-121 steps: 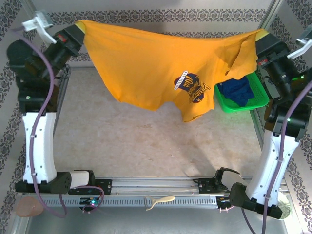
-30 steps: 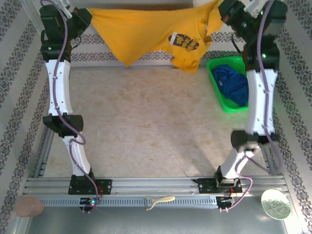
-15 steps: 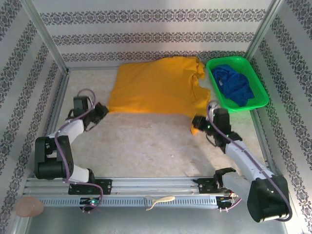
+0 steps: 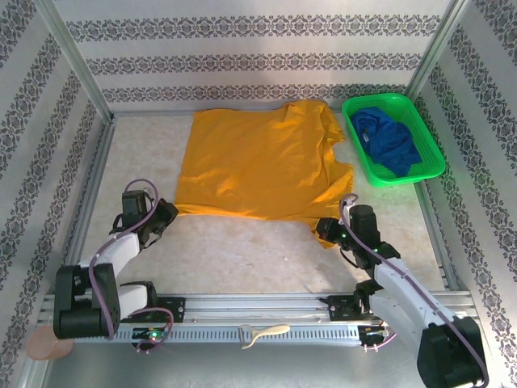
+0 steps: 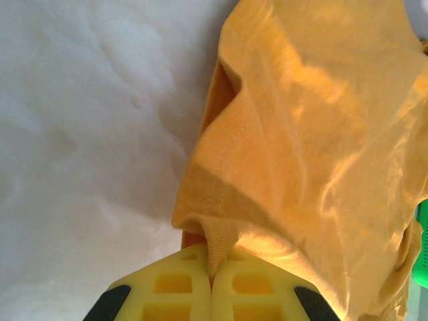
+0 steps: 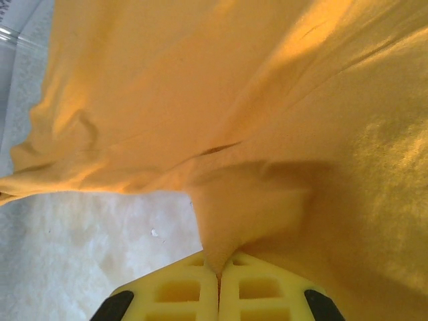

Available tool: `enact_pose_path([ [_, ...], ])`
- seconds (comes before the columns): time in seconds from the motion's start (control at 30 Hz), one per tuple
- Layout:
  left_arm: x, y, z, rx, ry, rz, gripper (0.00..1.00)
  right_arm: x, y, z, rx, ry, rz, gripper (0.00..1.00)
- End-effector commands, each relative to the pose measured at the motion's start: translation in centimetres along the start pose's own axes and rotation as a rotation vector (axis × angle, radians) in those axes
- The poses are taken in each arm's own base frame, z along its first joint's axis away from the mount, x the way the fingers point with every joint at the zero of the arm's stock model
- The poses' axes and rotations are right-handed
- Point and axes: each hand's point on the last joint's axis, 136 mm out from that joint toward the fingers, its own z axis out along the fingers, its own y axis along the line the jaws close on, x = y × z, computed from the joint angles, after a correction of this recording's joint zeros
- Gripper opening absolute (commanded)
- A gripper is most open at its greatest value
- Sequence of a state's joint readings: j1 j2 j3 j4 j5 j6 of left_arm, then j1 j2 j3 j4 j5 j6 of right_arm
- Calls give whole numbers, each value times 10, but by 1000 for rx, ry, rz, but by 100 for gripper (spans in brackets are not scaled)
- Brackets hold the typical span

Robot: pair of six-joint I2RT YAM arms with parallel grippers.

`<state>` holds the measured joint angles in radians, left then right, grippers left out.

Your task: Fold the inside-out t-shirt

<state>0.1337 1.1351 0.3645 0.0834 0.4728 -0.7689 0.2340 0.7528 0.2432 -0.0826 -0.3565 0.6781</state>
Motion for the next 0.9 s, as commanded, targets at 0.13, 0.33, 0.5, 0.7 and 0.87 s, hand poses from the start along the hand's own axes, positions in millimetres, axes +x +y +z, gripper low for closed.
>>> enact_pose_path([
  [0.13,13,22,-36,-103,-63,-41,0,30,-2,-20,3,66,48,0],
  [0.33,32,31,-56,-121,-60,-30,36,35,12,-42,-20,64,63,27],
  [0.5,10,11,-90,-142,-161,64,75,3,32,-74,4,-54,30,55],
  [0.7,-15,-48,-103,-9,-144,139,90,3,16,-68,146,19,27,54],
  [0.87,-14,-81,-80,105,-35,142,100,16,-35,-69,352,-8,93,55],
])
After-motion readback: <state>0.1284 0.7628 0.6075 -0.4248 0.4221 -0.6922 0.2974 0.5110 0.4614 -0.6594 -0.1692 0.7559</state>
